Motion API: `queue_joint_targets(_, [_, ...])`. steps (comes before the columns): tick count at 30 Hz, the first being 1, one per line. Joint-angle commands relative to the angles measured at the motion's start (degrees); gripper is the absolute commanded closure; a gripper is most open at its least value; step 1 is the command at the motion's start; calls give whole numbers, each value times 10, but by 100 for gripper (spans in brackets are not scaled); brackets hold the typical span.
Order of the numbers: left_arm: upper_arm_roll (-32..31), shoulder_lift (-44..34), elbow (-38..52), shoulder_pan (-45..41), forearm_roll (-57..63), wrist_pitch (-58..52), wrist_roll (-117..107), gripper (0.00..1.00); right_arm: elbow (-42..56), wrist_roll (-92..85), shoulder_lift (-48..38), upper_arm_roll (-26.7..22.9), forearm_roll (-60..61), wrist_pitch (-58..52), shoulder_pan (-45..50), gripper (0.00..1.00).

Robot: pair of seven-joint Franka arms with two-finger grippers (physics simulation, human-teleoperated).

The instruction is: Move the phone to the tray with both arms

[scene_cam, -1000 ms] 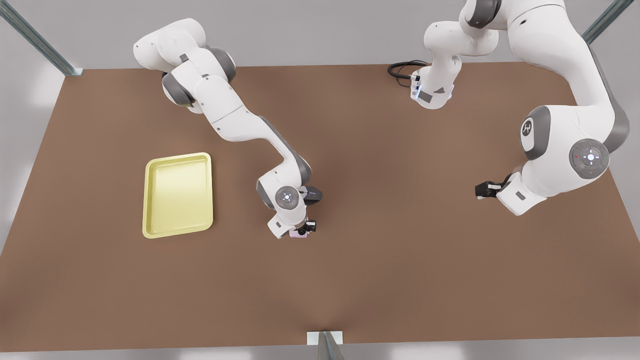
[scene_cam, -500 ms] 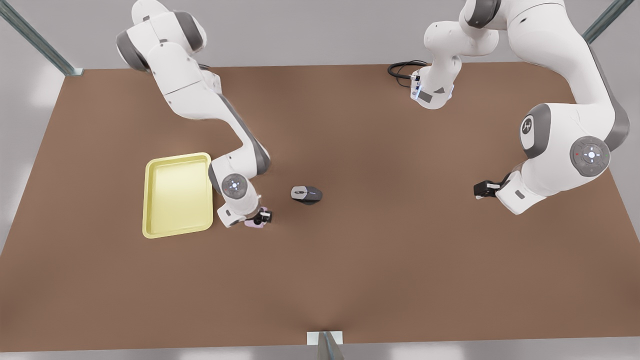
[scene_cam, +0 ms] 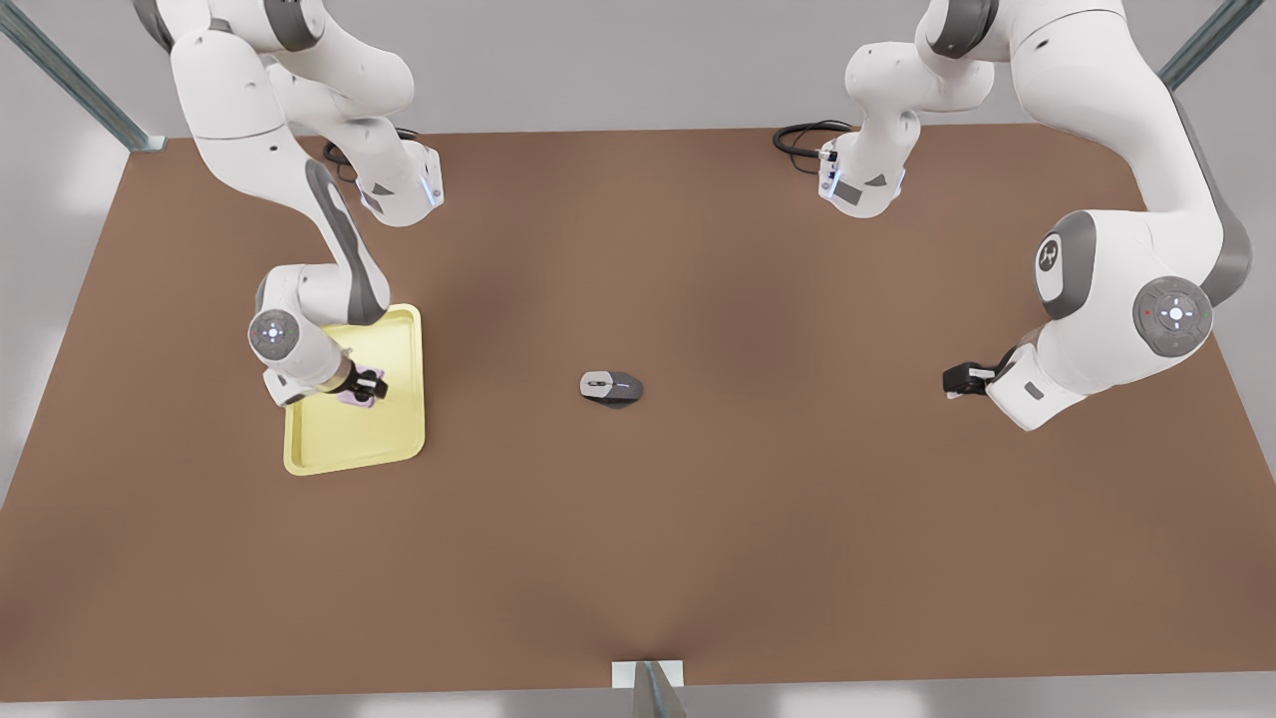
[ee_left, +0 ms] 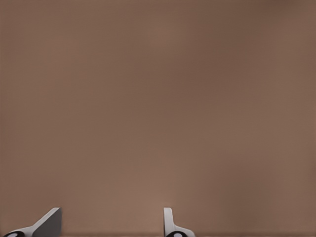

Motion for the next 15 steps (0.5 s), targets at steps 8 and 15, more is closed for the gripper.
queue_joint_targets(8, [1,-8,1,-1,9,11,-7,0,327,-277,-70,-4,8,-399,8,0])
queue_joint_targets(15, [1,-6,1,-2,10,8,-7,0,548,-235,-79,-3,0,-605,9,0])
